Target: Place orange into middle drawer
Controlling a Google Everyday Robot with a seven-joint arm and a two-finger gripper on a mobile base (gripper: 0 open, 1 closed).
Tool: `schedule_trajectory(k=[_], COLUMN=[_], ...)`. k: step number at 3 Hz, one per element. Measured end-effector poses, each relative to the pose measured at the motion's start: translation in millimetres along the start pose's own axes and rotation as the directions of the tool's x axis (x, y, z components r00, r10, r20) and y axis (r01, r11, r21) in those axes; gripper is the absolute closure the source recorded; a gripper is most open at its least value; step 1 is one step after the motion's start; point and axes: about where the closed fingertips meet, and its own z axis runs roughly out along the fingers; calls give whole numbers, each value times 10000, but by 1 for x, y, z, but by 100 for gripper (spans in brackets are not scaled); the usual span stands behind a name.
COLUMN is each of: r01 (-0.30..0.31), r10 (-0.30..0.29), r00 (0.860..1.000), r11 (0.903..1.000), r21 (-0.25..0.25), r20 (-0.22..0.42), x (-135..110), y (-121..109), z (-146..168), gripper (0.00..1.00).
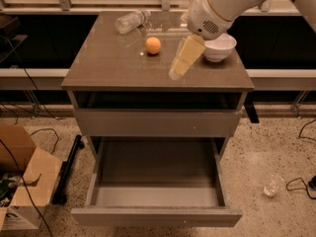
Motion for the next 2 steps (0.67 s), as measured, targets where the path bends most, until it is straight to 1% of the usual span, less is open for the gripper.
schedule_trajectory(k=[1,2], r01=[-581,-1487], r10=[554,1422], r00=[9941,9649], r11=[9980,9888], r21=[266,133], r20=[937,2208], x=[5,17], y=[-44,-92], z=[24,57], gripper=[0,0])
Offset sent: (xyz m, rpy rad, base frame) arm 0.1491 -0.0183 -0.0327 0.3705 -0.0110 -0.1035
